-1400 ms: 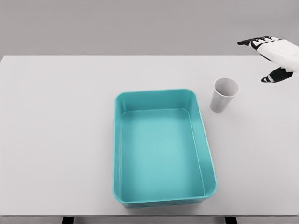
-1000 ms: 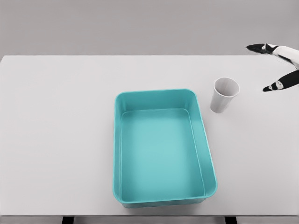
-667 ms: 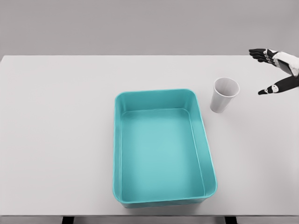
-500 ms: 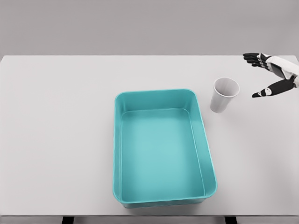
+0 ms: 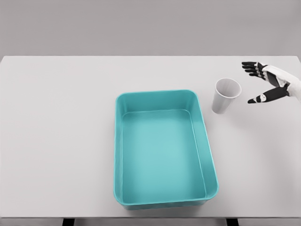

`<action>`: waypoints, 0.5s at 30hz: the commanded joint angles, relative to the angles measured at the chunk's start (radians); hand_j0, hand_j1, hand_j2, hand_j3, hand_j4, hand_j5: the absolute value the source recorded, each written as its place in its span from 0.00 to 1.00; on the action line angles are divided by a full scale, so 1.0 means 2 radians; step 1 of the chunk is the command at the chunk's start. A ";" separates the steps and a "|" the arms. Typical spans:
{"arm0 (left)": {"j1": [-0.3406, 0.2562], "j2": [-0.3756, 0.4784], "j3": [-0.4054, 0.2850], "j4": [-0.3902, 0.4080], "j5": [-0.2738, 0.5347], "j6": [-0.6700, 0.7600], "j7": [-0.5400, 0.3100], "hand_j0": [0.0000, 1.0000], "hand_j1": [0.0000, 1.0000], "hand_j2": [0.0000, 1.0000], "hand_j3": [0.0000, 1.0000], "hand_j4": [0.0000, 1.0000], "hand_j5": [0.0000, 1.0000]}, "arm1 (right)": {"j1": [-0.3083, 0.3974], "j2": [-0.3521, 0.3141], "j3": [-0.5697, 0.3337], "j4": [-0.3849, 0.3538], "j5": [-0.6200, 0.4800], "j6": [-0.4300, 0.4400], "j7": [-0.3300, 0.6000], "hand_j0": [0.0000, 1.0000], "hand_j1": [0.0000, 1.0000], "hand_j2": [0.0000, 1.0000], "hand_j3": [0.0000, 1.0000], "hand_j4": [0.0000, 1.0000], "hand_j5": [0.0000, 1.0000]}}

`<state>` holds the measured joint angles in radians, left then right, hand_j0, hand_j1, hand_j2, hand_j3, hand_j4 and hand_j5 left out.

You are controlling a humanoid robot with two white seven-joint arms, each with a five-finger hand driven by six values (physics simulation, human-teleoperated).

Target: Put the paper cup into the basket with your right arm

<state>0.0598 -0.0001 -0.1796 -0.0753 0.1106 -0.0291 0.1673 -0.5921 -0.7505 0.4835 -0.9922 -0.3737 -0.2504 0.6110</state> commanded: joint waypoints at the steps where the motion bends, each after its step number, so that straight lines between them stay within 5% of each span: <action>1: 0.000 0.000 0.000 0.000 0.000 0.000 0.000 1.00 1.00 1.00 1.00 1.00 1.00 | 0.000 0.006 0.002 0.004 -0.001 -0.001 0.000 1.00 1.00 1.00 1.00 1.00 1.00; 15: 0.000 0.000 0.000 0.000 0.000 0.000 0.000 1.00 1.00 1.00 1.00 1.00 1.00 | 0.000 0.024 0.007 -0.002 -0.001 0.000 0.000 1.00 1.00 1.00 1.00 1.00 1.00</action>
<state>0.0598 -0.0001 -0.1796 -0.0753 0.1106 -0.0291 0.1673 -0.5906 -0.7079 0.4975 -0.9942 -0.3699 -0.2515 0.6110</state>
